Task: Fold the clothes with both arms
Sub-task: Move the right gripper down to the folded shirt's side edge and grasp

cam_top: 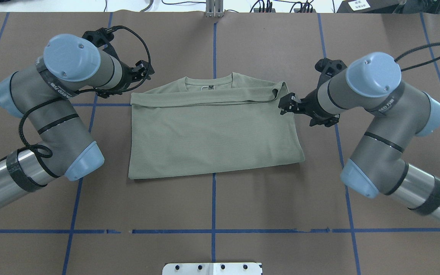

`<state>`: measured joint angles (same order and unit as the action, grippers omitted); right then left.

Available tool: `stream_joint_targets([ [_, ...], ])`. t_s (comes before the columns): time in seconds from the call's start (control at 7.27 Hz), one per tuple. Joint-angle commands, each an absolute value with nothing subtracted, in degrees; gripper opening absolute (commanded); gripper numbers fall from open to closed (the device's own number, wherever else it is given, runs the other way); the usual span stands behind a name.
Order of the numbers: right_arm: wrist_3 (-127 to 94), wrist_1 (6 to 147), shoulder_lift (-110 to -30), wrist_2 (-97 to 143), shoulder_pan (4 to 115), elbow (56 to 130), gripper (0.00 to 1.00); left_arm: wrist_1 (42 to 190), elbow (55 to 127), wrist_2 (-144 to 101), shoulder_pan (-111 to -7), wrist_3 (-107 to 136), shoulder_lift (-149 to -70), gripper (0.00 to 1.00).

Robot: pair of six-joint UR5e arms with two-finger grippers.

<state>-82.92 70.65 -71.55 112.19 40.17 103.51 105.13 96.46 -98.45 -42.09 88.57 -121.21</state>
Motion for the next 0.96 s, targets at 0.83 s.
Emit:
stream_joint_targets([
  [0.83,-83.14,70.93,-75.85,104.94,29.8,103.89,0.87,105.21,96.77,-98.44,-41.92,88.59,-121.11,1.0],
])
